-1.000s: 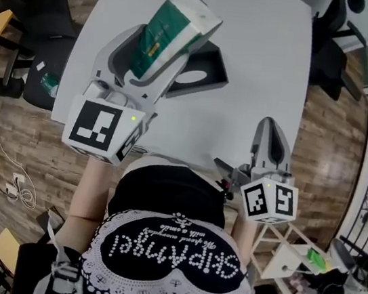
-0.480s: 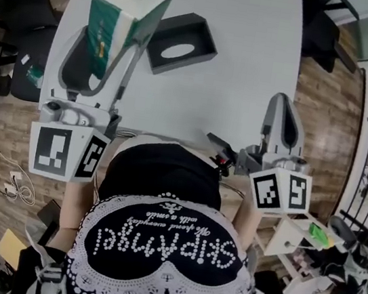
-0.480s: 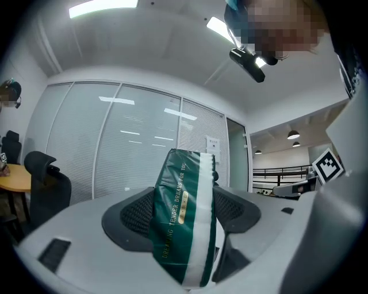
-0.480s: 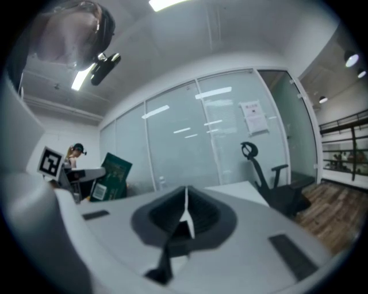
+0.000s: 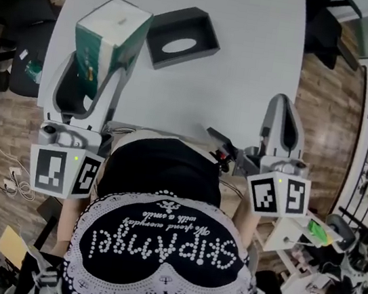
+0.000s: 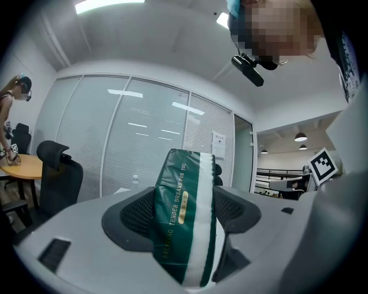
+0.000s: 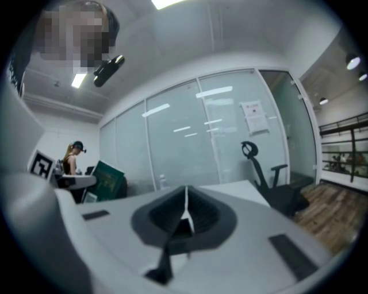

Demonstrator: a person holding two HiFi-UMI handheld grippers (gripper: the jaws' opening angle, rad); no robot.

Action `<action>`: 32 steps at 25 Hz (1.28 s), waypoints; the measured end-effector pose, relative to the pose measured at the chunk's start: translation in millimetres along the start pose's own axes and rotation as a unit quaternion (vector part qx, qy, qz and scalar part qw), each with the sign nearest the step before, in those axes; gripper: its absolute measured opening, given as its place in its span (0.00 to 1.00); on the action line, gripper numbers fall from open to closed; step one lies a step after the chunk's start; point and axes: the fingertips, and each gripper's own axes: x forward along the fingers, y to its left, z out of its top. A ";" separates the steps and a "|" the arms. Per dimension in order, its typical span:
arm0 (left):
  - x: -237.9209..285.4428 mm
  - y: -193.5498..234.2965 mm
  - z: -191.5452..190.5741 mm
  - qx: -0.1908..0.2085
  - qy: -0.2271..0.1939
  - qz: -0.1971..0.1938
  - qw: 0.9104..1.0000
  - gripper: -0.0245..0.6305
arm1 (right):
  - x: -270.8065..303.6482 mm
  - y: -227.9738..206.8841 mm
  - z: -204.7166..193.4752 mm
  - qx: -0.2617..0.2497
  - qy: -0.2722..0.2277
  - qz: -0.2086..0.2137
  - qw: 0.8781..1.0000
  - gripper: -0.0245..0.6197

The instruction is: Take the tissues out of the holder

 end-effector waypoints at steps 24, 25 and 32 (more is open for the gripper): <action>-14.0 9.1 -21.8 -0.009 0.041 -0.006 0.999 0.55 | -11.8 -6.0 -14.1 -0.007 0.025 -0.014 1.000 0.09; -13.5 8.0 -21.1 -0.010 0.039 -0.007 0.999 0.55 | -11.8 -6.4 -14.1 -0.007 0.025 -0.014 1.000 0.09; -11.5 4.6 -22.8 -0.007 0.044 -0.012 0.999 0.55 | -11.9 -6.4 -14.5 -0.006 0.024 -0.015 1.000 0.09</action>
